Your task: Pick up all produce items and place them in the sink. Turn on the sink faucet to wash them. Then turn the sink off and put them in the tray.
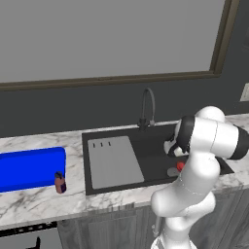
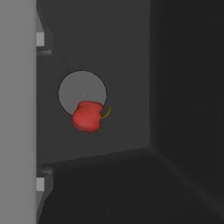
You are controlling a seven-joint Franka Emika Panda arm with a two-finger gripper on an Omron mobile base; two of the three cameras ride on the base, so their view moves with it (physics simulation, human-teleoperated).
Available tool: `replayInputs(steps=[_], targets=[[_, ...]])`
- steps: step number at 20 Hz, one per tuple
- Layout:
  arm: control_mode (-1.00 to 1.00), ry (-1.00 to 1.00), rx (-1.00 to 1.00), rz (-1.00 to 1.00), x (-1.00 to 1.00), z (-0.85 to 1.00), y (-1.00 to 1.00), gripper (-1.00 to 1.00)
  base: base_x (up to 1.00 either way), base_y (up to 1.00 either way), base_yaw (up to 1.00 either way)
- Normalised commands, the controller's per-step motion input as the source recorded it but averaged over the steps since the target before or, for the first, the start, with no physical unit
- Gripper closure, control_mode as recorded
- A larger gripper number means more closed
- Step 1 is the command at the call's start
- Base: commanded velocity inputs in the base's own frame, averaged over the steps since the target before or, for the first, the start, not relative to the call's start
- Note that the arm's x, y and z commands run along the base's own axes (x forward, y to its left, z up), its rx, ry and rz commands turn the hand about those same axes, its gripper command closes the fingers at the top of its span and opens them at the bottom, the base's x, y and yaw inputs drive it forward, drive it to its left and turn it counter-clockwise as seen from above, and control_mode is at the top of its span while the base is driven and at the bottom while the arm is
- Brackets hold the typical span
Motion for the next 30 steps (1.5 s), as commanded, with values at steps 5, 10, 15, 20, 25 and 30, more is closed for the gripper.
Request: replayInputs(steps=[5,10,15,20,25,30], targets=[[-1.0,0.0,0.0,0.0,0.0,-0.11,-0.12,-1.0,0.0,0.0,0.0],[-1.0,0.0,0.0,0.0,0.0,-0.12,-0.11,-1.0,0.0,0.0,0.0],[-1.0,0.0,0.0,0.0,0.0,-0.19,-0.08,-1.0,0.0,0.0,0.0],[-1.0,0.0,0.0,0.0,0.0,-0.25,0.0,-1.0,0.0,0.0,0.0],[-1.0,0.0,0.0,0.0,0.0,-0.25,0.0,-1.0,0.0,0.0,0.0],[-1.0,0.0,0.0,0.0,0.0,-0.23,0.0,-1.0,0.0,0.0,0.0]])
